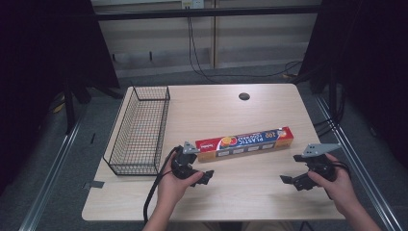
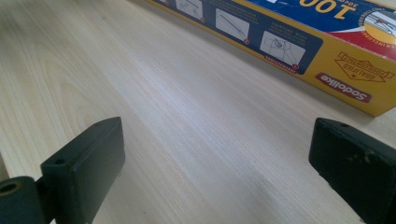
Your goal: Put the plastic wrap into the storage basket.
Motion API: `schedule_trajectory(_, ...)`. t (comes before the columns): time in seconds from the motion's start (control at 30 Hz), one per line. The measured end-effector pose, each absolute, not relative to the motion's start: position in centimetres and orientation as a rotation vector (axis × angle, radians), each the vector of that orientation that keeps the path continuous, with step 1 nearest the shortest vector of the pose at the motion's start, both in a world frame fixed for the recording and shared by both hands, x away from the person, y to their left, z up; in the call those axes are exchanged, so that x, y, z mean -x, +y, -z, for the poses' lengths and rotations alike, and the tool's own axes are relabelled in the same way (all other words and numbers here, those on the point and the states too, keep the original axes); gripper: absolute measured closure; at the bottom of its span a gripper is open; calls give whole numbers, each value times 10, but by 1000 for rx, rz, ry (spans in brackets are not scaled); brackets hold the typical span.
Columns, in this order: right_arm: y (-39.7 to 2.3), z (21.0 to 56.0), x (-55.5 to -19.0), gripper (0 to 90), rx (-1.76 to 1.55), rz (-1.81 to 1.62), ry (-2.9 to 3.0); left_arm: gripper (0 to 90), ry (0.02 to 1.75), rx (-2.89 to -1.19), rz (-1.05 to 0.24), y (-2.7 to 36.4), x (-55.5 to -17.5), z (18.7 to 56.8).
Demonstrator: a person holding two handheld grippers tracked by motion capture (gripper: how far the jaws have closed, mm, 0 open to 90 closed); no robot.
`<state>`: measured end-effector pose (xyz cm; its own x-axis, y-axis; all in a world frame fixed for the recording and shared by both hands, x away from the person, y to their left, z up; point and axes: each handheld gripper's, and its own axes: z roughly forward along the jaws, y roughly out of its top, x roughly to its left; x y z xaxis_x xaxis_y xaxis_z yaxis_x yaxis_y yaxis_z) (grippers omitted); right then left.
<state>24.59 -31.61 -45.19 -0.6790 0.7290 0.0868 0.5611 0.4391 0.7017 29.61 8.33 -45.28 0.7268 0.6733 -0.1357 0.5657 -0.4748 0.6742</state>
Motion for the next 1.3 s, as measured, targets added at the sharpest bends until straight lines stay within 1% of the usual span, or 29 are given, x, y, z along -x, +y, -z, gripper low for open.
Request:
schedule_trajectory(0.03, -316, 452, -246, 31, -1123, -1072, 2463, 42, 942, -2180, -189, 81, -297, 452)
schedule_trajectory(0.17, -315, 451, -246, 31, -1108, -1072, 2466, 32, 920, -2192, -159, 75, -307, 444)
schedule_trajectory(0.27, -315, 452, -246, 32, -1099, -1076, 2474, 23, 904, -2215, -171, 72, -311, 440)
schedule_trajectory(0.37, -318, 451, -245, 31, -1101, -1078, 2464, 19, 888, -2201, -137, 68, -318, 434)
schedule_trajectory(0.43, -319, 450, -245, 31, -1104, -1083, 2460, 17, 879, -2200, -137, 64, -322, 430)
schedule_trajectory(0.57, -321, 449, -245, 31, -1103, -1093, 2445, 13, 894, -2173, -105, 56, -334, 422)
schedule_trajectory(0.73, -319, 450, -246, 32, -1101, -1095, 2460, 14, 870, -2190, -84, 48, -341, 415)
schedule_trajectory(0.9, -319, 450, -245, 31, -1100, -1099, 2466, 14, 862, -2168, -77, 39, -349, 408)
schedule_trajectory(0.97, -320, 450, -244, 30, -1095, -1102, 2471, 29, 838, -2183, -80, 34, -353, 405)
schedule_trajectory(1.3, -319, 453, -243, 31, -1087, -1100, 2498, 28, 830, -2206, -55, 16, -369, 406)
